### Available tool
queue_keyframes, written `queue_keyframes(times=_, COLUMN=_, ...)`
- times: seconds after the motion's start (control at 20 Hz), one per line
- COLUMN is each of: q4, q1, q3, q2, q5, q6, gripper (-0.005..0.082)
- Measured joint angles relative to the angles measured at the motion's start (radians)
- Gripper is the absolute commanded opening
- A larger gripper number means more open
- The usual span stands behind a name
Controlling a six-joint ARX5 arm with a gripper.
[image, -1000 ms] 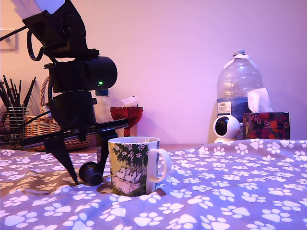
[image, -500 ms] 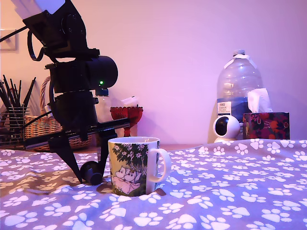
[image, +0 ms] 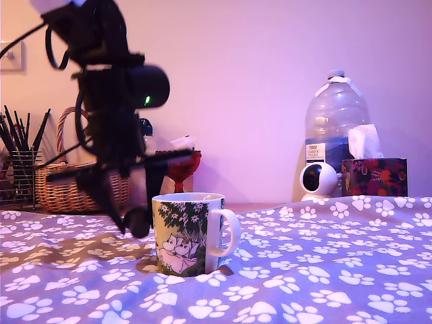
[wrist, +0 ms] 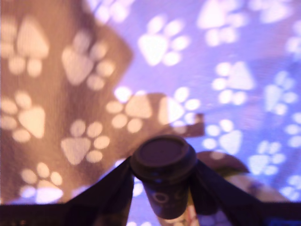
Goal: Pick the coffee capsule and then drop it inside the coffee cup in front of you
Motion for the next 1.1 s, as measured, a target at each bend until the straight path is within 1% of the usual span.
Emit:
queue_keyframes(times=0.05, q4=-0.025, q1=0.000, q3=0.018, q2=0.000, q5=-0.003, q6=0.025, gripper=0.0266)
queue_keyframes(times=0.1, q4=-0.049, q1=0.000, q3=0.032, q2=0.000, q5=-0.009, q6=0.062, gripper=0.0266)
queue_keyframes(times=0.15, q4=-0.077, q1=0.000, q3=0.044, q2=0.000, q5=-0.021, q6=0.098, gripper=0.0266)
queue_keyframes(times=0.35, q4=-0.182, q1=0.000, q3=0.075, q2=0.000, q5=-0.078, q6=0.201, gripper=0.0266)
queue_keyframes(times=0.4, q4=-0.193, q1=0.000, q3=0.078, q2=0.000, q5=-0.082, q6=0.235, gripper=0.0266)
queue_keyframes(times=0.45, q4=-0.199, q1=0.000, q3=0.079, q2=0.000, q5=-0.085, q6=0.256, gripper=0.0266)
queue_keyframes(times=0.5, q4=-0.210, q1=0.000, q3=0.079, q2=0.000, q5=-0.092, q6=0.301, gripper=0.0266)
queue_keyframes(times=0.55, q4=-0.223, q1=0.000, q3=0.079, q2=0.000, q5=-0.100, q6=0.321, gripper=0.0266)
queue_keyframes(times=0.6, q4=-0.233, q1=0.000, q3=0.079, q2=-0.001, q5=-0.107, q6=0.357, gripper=0.0266)
queue_keyframes(times=0.7, q4=-0.244, q1=0.000, q3=0.079, q2=-0.008, q5=-0.117, q6=0.407, gripper=0.0266)
queue_keyframes(times=0.75, q4=-0.243, q1=0.000, q3=0.079, q2=-0.019, q5=-0.122, q6=0.422, gripper=0.0266)
queue_keyframes(times=0.9, q4=-0.230, q1=0.000, q3=0.079, q2=-0.100, q5=-0.132, q6=0.484, gripper=0.0266)
queue_keyframes(times=1.0, q4=-0.221, q1=0.000, q3=0.079, q2=-0.187, q5=-0.130, q6=0.520, gripper=0.0266)
queue_keyframes(times=1.05, q4=-0.222, q1=0.000, q3=0.079, q2=-0.230, q5=-0.124, q6=0.544, gripper=0.0266)
queue_keyframes(times=1.1, q4=-0.222, q1=0.000, q3=0.080, q2=-0.266, q5=-0.108, q6=0.557, gripper=0.0266)
